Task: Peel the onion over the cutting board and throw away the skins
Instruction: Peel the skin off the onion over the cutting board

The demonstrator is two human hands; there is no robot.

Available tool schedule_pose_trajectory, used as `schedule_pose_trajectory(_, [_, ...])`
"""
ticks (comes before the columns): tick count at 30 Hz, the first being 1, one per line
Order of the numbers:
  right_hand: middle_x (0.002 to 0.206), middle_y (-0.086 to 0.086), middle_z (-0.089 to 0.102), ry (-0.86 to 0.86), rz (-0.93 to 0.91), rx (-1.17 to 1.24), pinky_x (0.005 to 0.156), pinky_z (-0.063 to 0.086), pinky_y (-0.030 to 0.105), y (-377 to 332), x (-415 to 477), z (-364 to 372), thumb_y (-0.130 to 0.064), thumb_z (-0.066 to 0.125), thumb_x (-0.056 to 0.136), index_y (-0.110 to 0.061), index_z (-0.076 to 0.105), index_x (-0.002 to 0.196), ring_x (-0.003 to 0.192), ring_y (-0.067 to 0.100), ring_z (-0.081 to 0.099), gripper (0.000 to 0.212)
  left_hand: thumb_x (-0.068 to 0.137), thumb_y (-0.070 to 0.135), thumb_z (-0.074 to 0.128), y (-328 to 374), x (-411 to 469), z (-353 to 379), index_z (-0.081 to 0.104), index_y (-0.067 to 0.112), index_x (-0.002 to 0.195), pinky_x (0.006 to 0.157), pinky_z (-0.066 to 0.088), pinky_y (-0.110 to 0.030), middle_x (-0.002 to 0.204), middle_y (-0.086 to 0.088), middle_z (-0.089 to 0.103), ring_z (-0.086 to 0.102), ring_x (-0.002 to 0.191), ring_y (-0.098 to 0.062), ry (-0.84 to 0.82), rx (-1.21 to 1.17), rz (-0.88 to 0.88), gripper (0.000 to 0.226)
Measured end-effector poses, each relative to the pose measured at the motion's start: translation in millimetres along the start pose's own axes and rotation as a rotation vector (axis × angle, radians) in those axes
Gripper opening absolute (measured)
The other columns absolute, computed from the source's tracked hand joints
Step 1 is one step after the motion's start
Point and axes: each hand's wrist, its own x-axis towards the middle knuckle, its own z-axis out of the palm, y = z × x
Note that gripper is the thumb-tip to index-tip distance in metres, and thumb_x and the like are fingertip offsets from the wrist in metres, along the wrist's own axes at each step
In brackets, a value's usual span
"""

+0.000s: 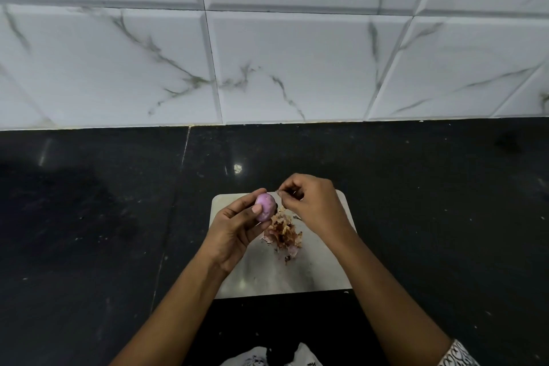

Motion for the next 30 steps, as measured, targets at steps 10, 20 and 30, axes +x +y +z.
schedule_pose_trajectory(10, [0.101, -0.006, 0.069, -0.186, 0.065, -0.214, 0.073, 0.047, 0.017, 13.7, -14.6, 3.1, -0.024, 0.056, 0.090, -0.022, 0.066, 0.107, 0.085, 0.007, 0.062, 0.020, 0.083, 0.017, 0.059, 0.4, 0.5, -0.9, 0.066, 0.006, 0.112, 0.071, 0.060, -0.028, 0.110, -0.016, 0.069, 0.070, 0.093, -0.027, -0.007, -0.262, -0.088, 0.032])
schedule_pose_trajectory(20, [0.073, -0.006, 0.054, 0.062, 0.042, -0.176, 0.055, 0.035, 0.017, 12.8, -24.7, 11.7, -0.015, 0.069, 0.079, -0.016, 0.050, 0.074, 0.062, 0.006, 0.049, 0.020, 0.085, 0.037, 0.048, 0.8, -0.3, 0.3, 0.062, 0.004, 0.111, 0.070, 0.058, -0.030, 0.105, -0.019, 0.071, 0.072, 0.091, -0.023, 0.028, -0.344, -0.152, 0.044])
schedule_pose_trajectory(30, [0.095, -0.011, 0.062, -0.015, 0.088, 0.098, 0.075, 0.052, 0.020, -8.6, -16.4, 0.7, -0.018, 0.065, 0.085, -0.021, 0.068, 0.096, 0.081, 0.001, 0.061, 0.012, 0.064, 0.025, 0.083, -1.8, -1.4, -4.3, 0.062, 0.006, 0.114, 0.071, 0.060, -0.033, 0.111, -0.018, 0.068, 0.069, 0.098, -0.027, -0.068, -0.338, -0.087, 0.058])
